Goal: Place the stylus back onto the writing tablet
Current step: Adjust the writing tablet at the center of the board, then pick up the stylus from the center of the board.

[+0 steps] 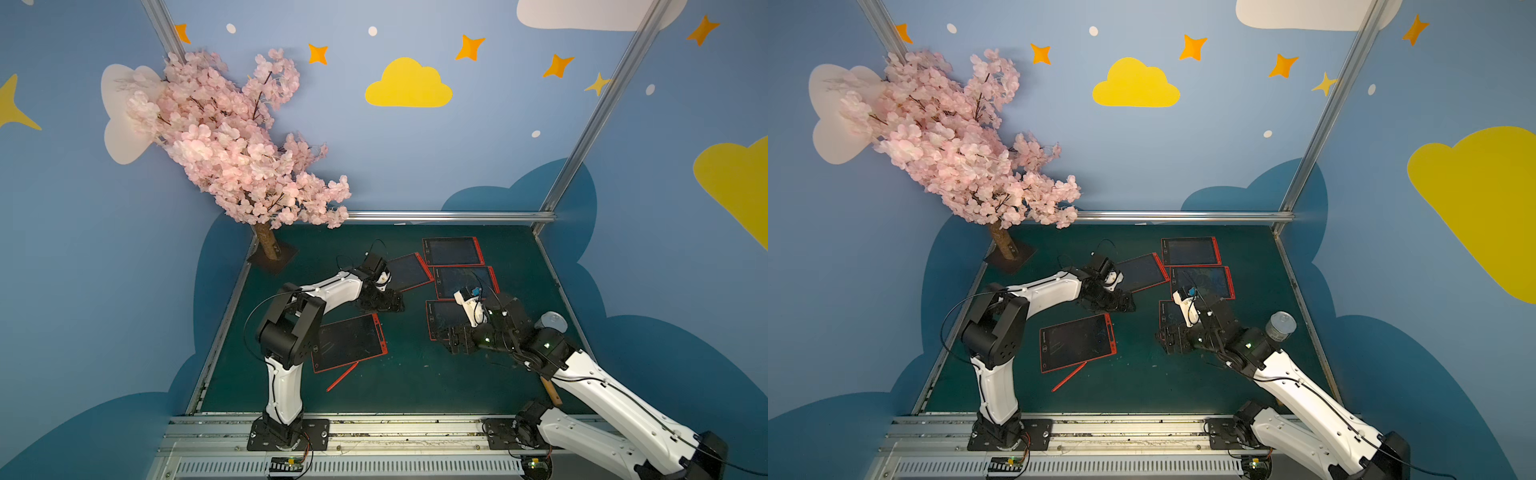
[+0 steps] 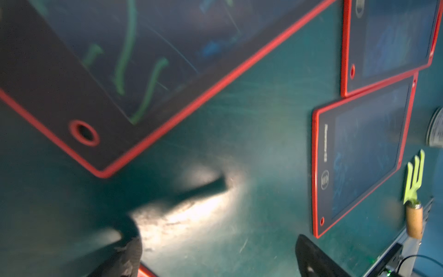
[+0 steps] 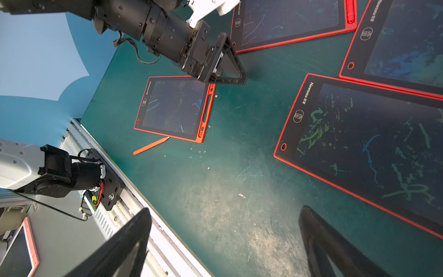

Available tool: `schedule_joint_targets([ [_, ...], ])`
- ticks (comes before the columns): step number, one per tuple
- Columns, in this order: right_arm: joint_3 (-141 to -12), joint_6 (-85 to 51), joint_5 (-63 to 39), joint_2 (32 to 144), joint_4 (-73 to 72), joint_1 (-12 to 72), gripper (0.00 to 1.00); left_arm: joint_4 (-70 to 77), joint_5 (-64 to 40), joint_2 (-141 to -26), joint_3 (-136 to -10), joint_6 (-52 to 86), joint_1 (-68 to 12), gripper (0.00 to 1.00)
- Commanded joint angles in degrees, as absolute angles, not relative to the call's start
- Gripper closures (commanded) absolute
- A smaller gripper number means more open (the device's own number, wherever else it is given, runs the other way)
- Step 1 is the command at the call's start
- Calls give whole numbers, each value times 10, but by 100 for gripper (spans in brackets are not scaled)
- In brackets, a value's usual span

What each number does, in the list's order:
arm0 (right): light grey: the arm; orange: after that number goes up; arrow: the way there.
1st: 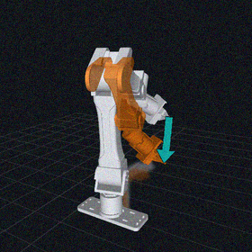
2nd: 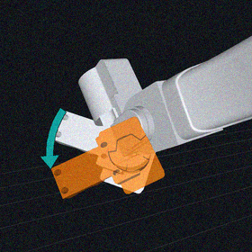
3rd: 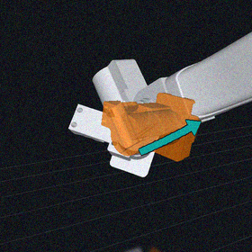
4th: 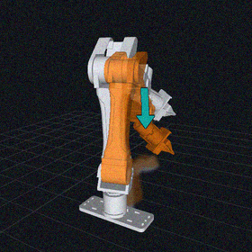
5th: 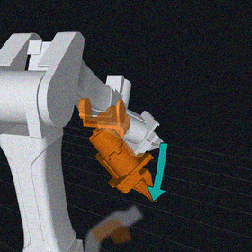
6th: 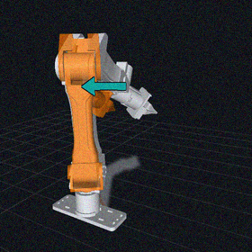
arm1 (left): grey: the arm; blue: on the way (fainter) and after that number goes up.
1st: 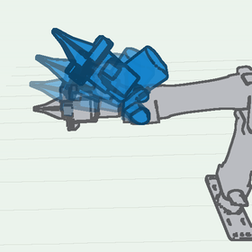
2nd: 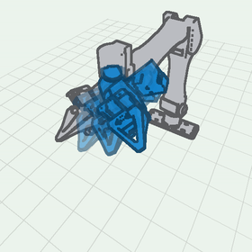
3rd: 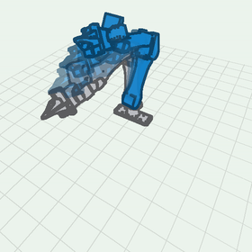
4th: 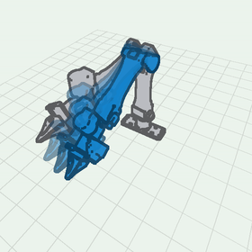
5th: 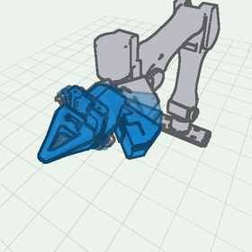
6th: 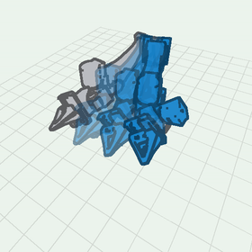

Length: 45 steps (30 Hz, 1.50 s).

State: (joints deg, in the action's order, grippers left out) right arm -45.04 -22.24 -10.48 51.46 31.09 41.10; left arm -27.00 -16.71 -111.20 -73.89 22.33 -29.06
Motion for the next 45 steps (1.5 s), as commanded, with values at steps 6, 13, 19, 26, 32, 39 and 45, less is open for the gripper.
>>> schedule_joint_targets([
  [6,-463,-228,-105,514,305,417,5,-343,-99,-1012,-684,196,-314,2],
  [13,-466,-228,-111,520,298,418,5,-406,-30,-915,-606,227,-335,8],
  [19,-468,-228,-117,530,290,419,5,-436,-8,-849,-528,286,-352,22],
  [26,-472,-229,-121,543,283,422,5,-454,7,-813,-468,347,-363,36],
  [32,-475,-229,-120,547,283,424,5,-453,-3,-806,-437,365,-363,42],
  [39,-479,-228,-119,550,286,424,5,-461,0,-810,-421,369,-363,48],
  [45,-483,-227,-120,555,287,426,5,-457,-2,-816,-411,370,-363,53],
])
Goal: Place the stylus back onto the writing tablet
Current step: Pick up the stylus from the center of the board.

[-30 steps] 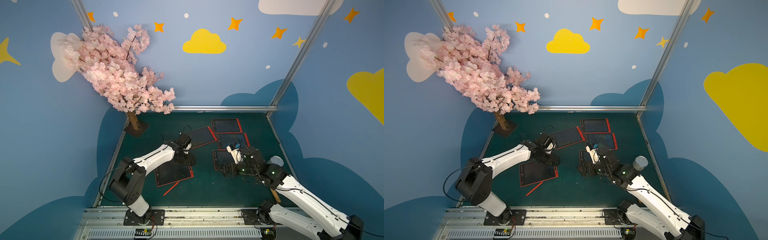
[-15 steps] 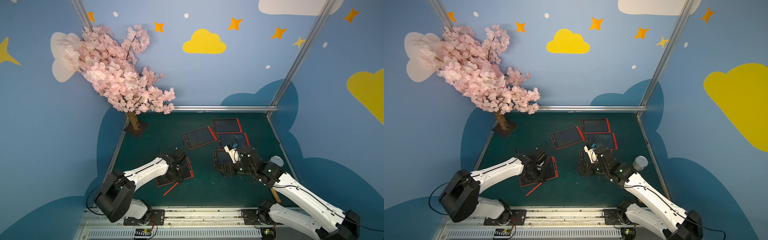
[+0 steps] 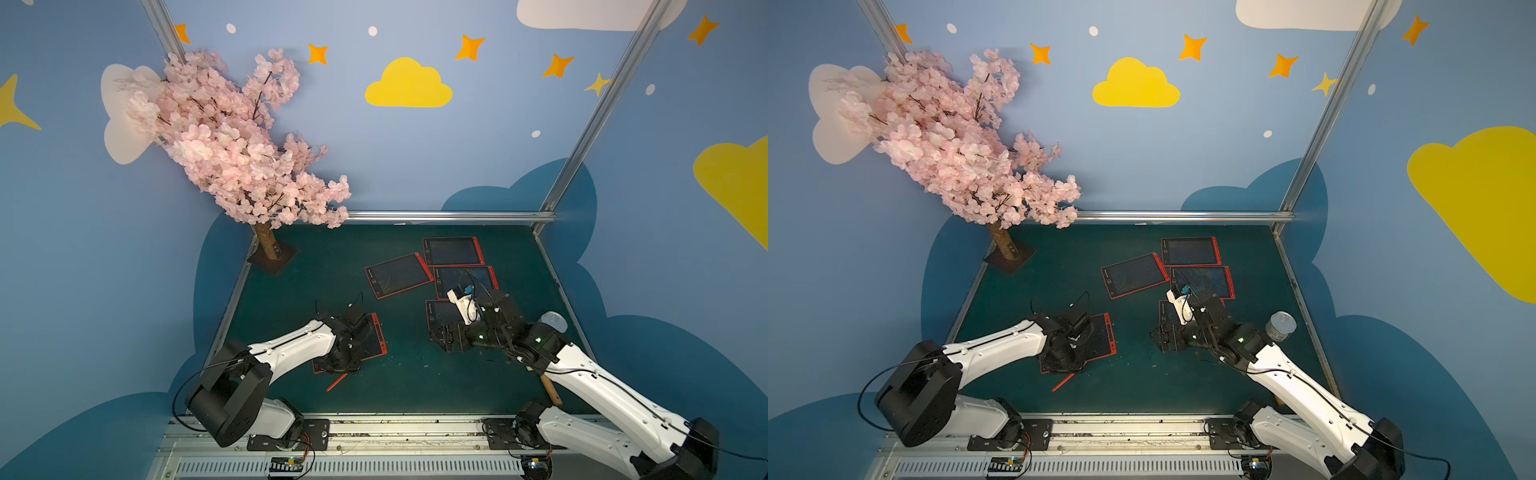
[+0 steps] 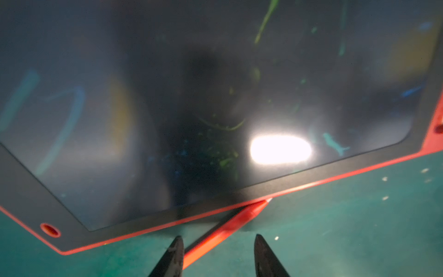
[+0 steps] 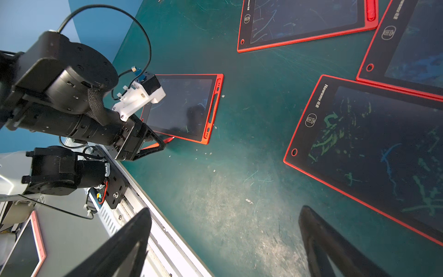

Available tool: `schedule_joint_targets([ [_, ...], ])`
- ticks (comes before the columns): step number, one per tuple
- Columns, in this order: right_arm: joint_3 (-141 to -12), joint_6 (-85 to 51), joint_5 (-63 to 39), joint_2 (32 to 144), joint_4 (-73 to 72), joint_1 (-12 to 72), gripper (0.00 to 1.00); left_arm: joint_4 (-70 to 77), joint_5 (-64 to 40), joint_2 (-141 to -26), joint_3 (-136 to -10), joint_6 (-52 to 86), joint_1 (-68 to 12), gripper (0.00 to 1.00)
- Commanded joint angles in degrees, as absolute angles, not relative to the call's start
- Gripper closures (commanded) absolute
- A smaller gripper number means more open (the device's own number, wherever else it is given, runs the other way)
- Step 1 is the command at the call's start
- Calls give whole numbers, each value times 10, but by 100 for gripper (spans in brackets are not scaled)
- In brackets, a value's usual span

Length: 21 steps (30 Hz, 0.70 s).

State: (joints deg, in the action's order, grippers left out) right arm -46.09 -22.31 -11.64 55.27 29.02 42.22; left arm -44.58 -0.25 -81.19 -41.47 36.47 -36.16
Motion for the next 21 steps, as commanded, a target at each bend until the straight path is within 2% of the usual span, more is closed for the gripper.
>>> schedule_joint_targets([
  [1,-483,-227,-120,555,287,426,5,-457,-3,-817,-410,371,-363,53],
  [11,-483,-228,-119,557,286,428,5,-450,-9,-822,-398,376,-369,60],
  [21,-480,-231,-115,554,286,430,5,-433,-26,-841,-402,388,-410,77],
])
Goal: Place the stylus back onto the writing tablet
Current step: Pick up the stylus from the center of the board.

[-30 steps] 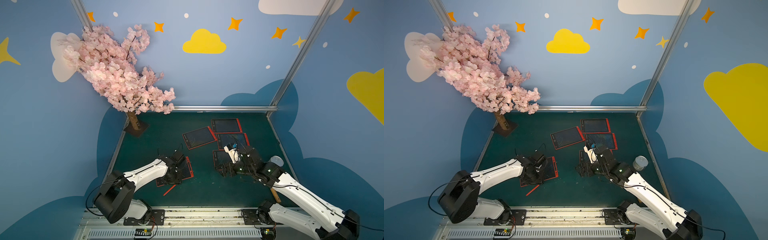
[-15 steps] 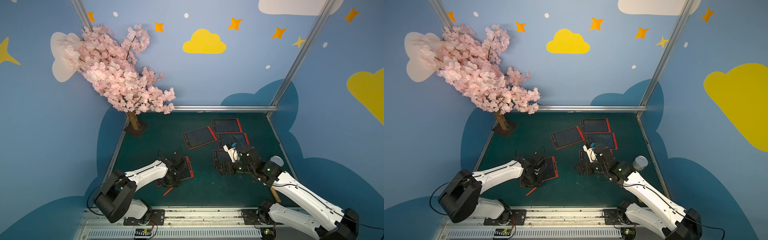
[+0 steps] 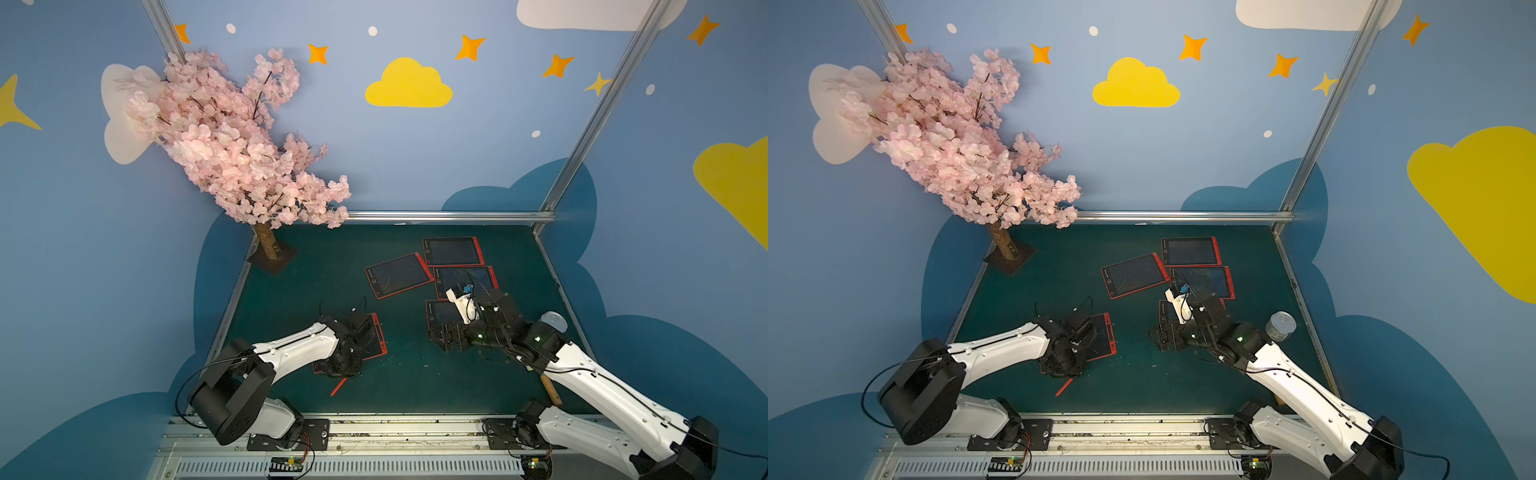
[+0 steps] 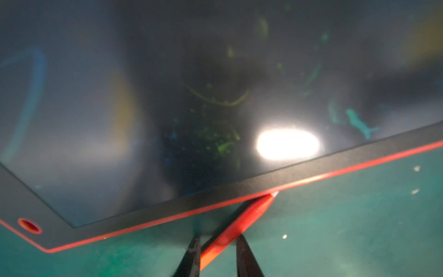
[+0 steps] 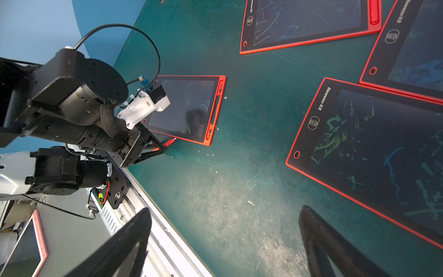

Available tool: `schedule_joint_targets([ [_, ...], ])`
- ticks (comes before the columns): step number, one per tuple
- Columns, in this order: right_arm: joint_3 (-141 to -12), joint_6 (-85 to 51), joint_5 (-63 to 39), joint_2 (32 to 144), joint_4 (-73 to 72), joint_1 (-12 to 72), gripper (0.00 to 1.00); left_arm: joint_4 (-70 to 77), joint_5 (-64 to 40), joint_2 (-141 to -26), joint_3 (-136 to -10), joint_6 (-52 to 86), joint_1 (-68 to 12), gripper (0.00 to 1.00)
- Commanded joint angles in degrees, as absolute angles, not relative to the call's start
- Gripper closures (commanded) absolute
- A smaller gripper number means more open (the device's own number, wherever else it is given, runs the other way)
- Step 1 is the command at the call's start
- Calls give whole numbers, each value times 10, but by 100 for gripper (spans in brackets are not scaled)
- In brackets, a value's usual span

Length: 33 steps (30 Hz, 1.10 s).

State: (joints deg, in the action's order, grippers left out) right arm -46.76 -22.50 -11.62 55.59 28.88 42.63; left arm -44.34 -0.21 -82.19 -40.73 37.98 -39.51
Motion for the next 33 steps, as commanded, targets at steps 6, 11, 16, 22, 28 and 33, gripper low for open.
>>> schedule_joint_targets([
  [6,-477,-233,-114,553,285,431,5,-419,-41,-869,-413,402,-449,85],
  [11,-476,-234,-113,549,286,431,5,-411,-45,-882,-420,412,-467,89],
  [16,-473,-234,-111,548,287,432,5,-410,-47,-883,-424,418,-475,92],
  [22,-473,-235,-111,549,286,432,5,-415,-44,-880,-430,421,-479,95],
  [28,-474,-236,-111,551,284,435,5,-412,-44,-884,-428,423,-481,97],
  [33,-474,-236,-109,550,286,435,5,-409,-43,-889,-427,425,-483,96],
])
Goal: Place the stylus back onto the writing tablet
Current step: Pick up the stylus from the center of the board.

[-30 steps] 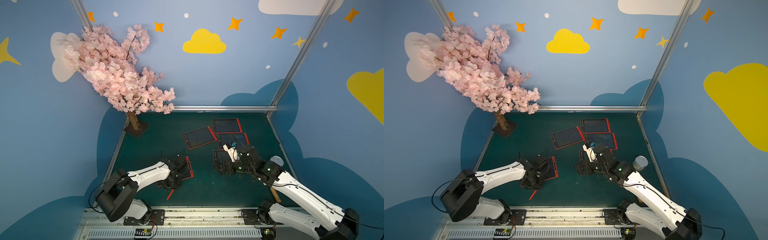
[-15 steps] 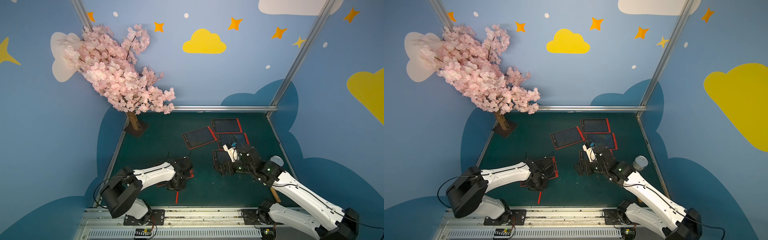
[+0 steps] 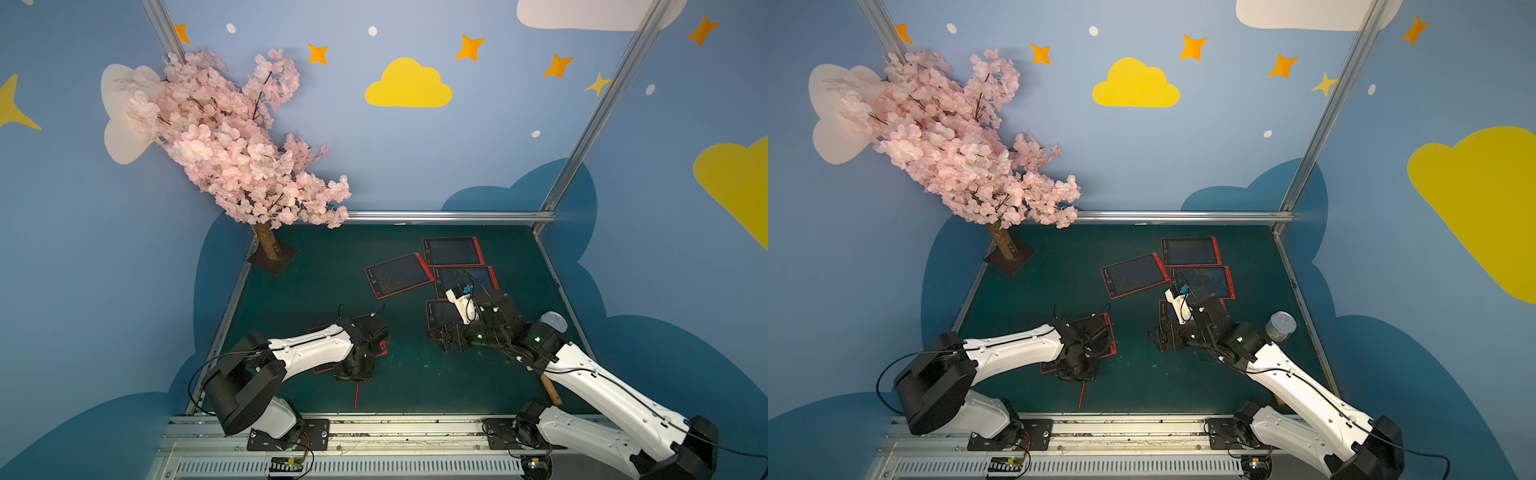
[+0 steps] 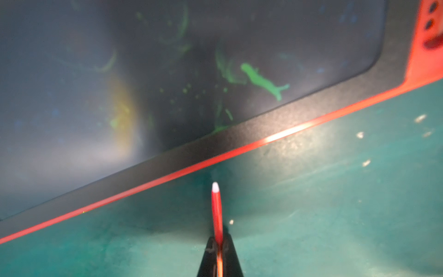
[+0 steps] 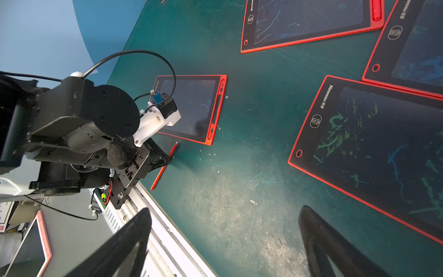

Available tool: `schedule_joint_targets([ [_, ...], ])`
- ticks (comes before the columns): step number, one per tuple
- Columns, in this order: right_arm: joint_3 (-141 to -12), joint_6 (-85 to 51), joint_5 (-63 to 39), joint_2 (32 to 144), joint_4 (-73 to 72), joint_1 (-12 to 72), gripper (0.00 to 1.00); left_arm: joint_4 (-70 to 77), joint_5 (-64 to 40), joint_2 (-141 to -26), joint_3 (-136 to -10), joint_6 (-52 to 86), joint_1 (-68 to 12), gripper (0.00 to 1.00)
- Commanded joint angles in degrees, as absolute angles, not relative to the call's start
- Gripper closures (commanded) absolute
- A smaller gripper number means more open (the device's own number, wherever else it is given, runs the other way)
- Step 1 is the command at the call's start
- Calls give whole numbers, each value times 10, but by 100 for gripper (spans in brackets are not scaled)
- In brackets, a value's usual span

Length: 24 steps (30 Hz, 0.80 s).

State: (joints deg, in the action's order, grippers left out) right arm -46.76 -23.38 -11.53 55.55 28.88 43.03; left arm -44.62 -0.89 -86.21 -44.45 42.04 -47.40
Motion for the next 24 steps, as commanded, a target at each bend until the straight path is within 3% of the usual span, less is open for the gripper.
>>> schedule_joint_targets([
  [1,-474,-235,-109,550,286,435,5,-408,-43,-890,-427,426,-482,96],
  [11,-476,-235,-107,551,287,436,5,-407,-39,-899,-424,426,-483,88],
  [15,-475,-236,-107,552,287,436,5,-410,-35,-897,-425,427,-483,97],
  [24,-474,-258,-87,554,285,438,4,-419,-50,-862,-439,424,-483,97],
])
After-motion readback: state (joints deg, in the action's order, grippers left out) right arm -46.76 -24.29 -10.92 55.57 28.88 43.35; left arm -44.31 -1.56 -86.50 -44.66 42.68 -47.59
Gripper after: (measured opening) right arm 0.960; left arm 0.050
